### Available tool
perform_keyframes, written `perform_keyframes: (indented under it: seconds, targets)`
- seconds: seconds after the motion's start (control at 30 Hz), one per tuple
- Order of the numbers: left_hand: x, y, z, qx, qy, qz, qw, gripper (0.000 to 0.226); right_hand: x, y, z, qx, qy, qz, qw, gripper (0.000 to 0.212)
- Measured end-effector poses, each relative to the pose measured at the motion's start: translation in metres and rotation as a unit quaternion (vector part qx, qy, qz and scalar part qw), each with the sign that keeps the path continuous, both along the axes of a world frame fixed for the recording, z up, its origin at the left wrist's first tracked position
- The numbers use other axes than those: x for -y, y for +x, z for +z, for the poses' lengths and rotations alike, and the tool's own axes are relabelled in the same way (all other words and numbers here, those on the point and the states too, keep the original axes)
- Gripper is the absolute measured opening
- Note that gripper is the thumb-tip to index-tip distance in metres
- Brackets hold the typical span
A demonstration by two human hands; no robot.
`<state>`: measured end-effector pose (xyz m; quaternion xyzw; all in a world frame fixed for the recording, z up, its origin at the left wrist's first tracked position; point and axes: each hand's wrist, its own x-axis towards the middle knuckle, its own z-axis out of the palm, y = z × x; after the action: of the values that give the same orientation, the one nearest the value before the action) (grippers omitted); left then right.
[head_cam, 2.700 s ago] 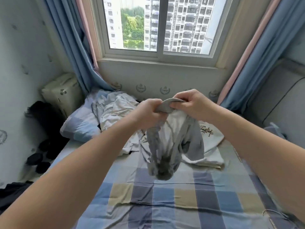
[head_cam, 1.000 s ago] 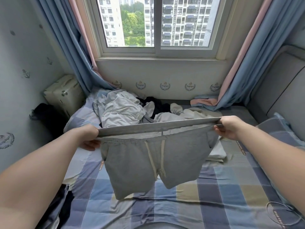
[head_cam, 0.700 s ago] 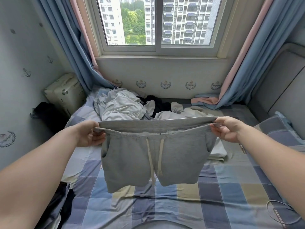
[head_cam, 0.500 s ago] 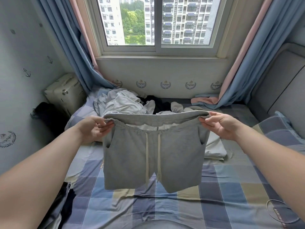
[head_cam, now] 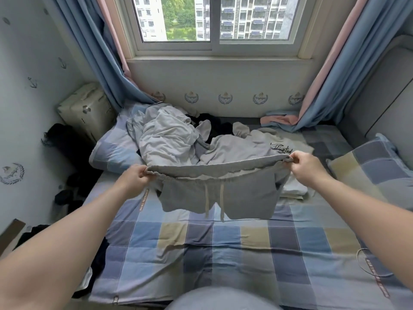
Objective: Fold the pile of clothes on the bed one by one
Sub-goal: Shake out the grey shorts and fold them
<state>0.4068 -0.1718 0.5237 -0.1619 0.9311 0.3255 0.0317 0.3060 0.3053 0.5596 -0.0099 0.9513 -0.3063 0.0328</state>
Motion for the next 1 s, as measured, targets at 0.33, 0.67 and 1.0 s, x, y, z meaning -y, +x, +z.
perform_keyframes:
  seconds: [0.33,0.67,1.0]
  targets:
    - [-0.001,0.038,-0.051,0.108,0.04,-0.004,0.993,0.008,-0.006,0.039,-0.074,0.092,0.001,0.04,0.995,0.016]
    - [0.016,0.009,-0.119,0.133,0.049,0.048,0.989,0.016,0.035,0.019,-0.15,0.114,-0.021,-0.007,0.993,0.019]
    - [0.054,-0.1,-0.347,0.166,-0.029,0.084,0.982,0.026,0.106,-0.071,-0.373,0.163,0.022,-0.083,0.983,0.019]
